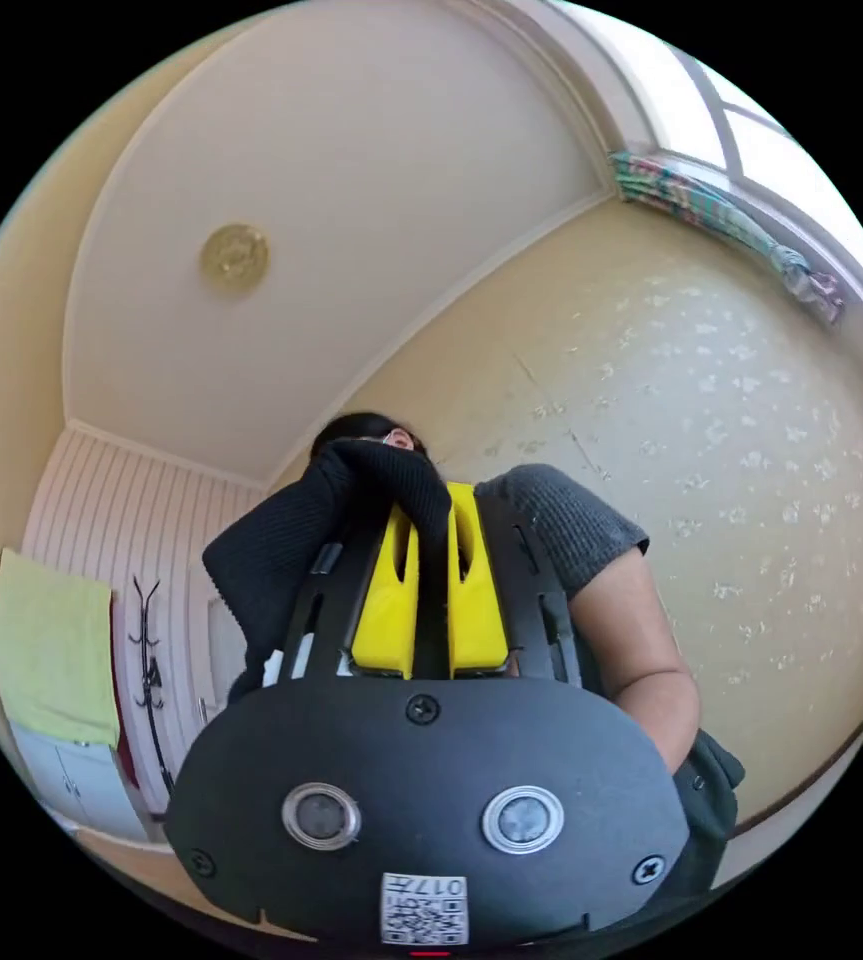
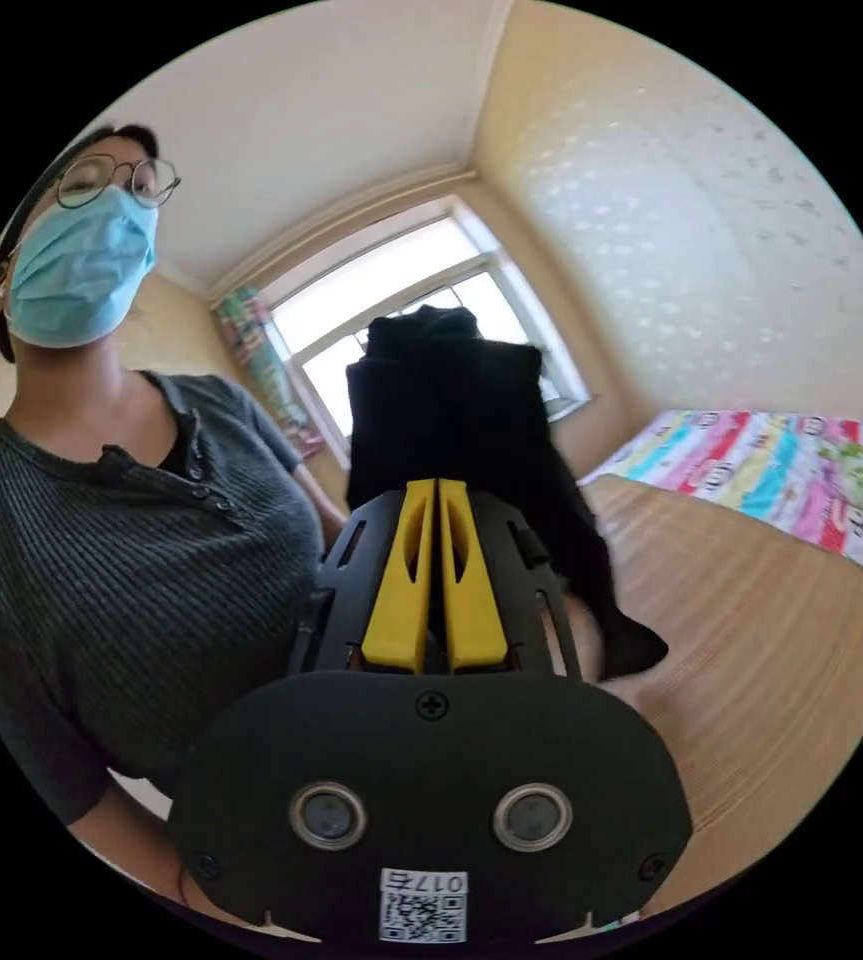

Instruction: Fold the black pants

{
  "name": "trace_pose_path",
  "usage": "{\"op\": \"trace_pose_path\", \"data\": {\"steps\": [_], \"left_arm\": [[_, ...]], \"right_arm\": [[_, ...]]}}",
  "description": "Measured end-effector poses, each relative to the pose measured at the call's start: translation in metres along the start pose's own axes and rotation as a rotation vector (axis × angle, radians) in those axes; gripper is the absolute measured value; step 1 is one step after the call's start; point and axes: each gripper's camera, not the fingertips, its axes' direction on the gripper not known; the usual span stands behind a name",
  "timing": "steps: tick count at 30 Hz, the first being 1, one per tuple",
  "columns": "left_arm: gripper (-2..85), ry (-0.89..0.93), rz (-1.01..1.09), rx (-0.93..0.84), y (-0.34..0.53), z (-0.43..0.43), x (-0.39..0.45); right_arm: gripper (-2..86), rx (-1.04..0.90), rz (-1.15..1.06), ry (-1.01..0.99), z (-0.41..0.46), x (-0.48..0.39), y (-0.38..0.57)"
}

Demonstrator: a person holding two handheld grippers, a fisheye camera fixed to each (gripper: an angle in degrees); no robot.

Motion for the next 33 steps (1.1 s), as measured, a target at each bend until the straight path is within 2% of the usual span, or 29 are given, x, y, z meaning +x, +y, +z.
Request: {"op": "trace_pose_path", "data": {"steps": [3,6,10,13,16,18,20,21,23,25,28,33], "left_arm": [[4.9,0.080,0.067,0.165,0.014,-0.003,0.026],[4.9,0.165,0.129,0.272,0.029,-0.003,0.047],[4.8,0.134,0.131,0.308,0.047,0.009,0.067],[4.8,0.172,0.128,0.337,0.060,0.025,0.069],[4.8,0.153,0.091,0.331,0.070,0.040,0.069],[4.8,0.126,0.052,0.310,0.074,0.049,0.070],[4.9,0.050,-0.097,0.173,0.074,0.066,0.066],[4.9,0.023,-0.155,0.114,0.074,0.071,0.063],[4.8,-0.141,-0.342,-0.106,0.080,0.090,0.061],[4.7,-0.305,-0.426,-0.260,0.090,0.105,0.066],[4.6,-0.459,-0.584,-0.413,0.115,0.119,0.066],[4.4,-0.687,-0.703,-0.681,0.149,0.150,0.061]], "right_arm": [[5.1,0.040,0.091,0.138,-0.001,0.022,0.040],[11.7,0.033,0.102,0.091,0.020,0.043,0.072],[15.1,-0.058,0.132,0.026,0.081,0.070,0.090],[14.0,-0.139,0.095,-0.013,0.135,0.078,0.089],[7.1,-0.290,0.051,-0.127,0.192,0.083,0.085],[4.4,-0.331,0.023,-0.040,0.210,0.079,0.083],[3.5,-0.306,0.080,0.305,0.204,0.077,0.077],[3.4,-0.292,0.092,0.398,0.198,0.076,0.074],[3.0,-0.258,0.107,0.781,0.165,0.067,0.062],[2.8,-0.180,0.147,0.936,0.136,0.057,0.053],[2.7,0.015,0.155,1.033,0.102,0.024,0.045],[2.8,0.255,0.006,1.209,0.102,-0.063,0.026]]}}
